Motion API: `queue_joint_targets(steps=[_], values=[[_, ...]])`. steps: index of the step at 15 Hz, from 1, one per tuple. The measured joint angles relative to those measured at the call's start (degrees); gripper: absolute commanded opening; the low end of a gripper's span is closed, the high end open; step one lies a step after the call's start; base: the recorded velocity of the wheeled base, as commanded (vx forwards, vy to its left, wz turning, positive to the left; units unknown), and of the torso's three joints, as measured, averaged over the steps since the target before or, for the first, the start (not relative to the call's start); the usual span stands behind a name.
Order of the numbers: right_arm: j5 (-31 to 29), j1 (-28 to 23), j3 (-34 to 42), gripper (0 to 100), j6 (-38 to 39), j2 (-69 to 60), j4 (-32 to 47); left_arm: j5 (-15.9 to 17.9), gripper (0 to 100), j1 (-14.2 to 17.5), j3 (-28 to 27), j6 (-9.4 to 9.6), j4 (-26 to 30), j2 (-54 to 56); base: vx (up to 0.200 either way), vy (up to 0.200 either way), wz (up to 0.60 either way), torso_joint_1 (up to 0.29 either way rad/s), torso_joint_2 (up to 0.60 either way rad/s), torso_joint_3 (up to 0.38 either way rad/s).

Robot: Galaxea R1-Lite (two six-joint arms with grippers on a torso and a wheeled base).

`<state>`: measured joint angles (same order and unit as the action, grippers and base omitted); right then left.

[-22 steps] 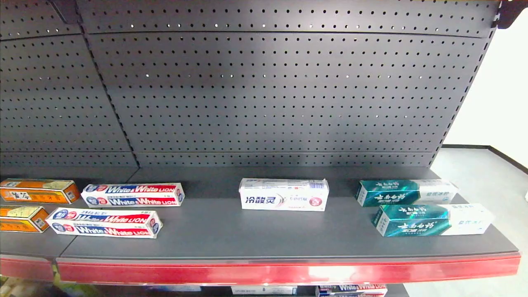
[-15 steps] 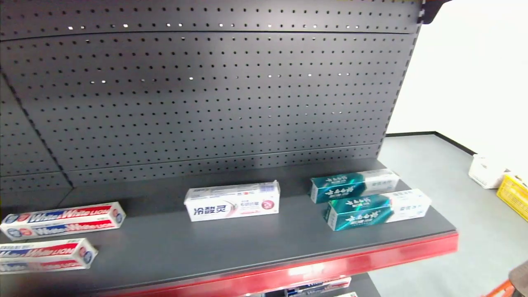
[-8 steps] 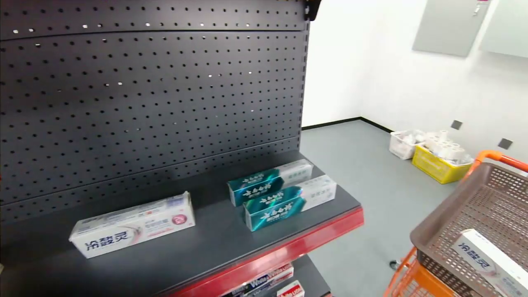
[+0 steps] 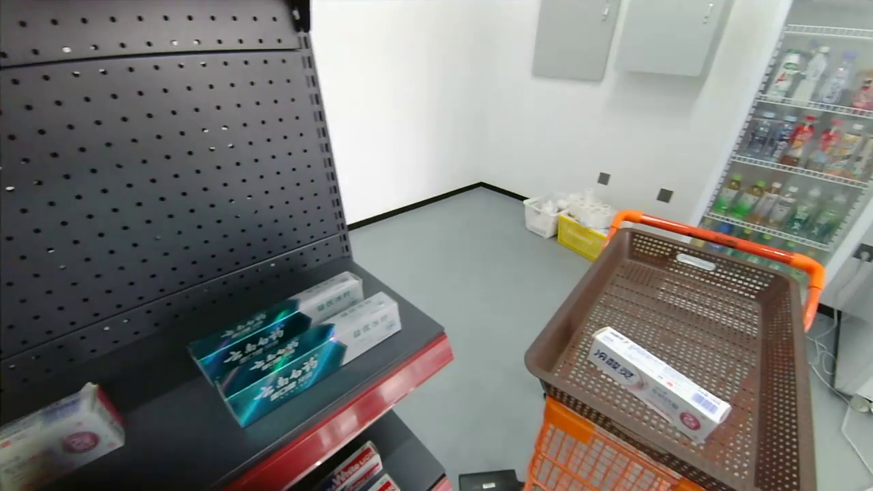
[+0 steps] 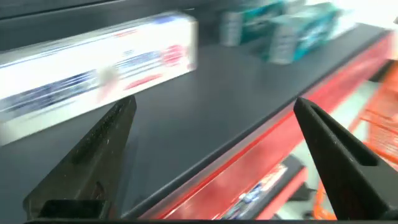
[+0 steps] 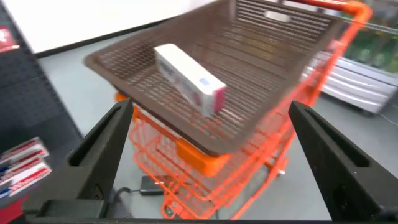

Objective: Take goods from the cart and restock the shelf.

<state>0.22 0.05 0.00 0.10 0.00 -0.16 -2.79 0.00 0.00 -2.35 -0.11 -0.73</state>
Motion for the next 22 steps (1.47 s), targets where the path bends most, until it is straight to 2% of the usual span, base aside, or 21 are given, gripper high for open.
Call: queue_joint_targets(steps=[16,18,20,22], values=[[0.73,0.05,-0.22,100,-0.56,0.07,-0.33,0.06,100,0.00,0.00,0.01,-0.02,0.00,0.000,0.000,0.00,0.000,0.00,0.000],[1.00,0.33,-5.73,100,-0.76,2.12,2.72,0.04,100,0.00,0.00,-0.05,-0.02,-0.01,0.000,0.000,0.00,0.000,0.00,0.000],[1.15,0.09,-14.74,100,-1.10,6.67,10.31,0.01,100,0.00,0.00,-0.05,-0.05,0.00,0.000,0.000,0.00,0.000,0.00,0.000],[0.78,-0.78,-19.13,100,-1.40,10.36,12.71,0.01,100,0.00,0.00,-0.05,-0.05,-0.01,0.000,0.000,0.00,0.000,0.00,0.000]])
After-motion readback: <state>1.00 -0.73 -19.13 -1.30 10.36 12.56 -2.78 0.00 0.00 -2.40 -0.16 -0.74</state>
